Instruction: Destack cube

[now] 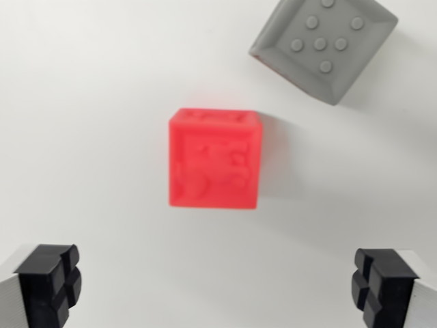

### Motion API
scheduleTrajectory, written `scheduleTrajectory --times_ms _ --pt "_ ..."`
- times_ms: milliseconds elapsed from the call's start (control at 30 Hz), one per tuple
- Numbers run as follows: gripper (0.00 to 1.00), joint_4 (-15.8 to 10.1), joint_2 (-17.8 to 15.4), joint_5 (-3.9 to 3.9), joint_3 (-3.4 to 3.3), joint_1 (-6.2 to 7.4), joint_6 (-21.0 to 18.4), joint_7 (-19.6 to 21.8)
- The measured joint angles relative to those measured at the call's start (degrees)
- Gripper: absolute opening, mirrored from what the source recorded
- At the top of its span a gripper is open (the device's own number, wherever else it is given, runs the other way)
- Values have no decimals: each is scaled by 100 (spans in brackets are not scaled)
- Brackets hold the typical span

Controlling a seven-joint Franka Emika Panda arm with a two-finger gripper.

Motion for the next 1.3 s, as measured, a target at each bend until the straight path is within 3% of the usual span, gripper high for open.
scheduleTrajectory --times_ms 667,1300 --pt "100 264 -841 -108 -7 0 -1098 73" --pt "100 654 -1267 -151 -8 0 -1909 105"
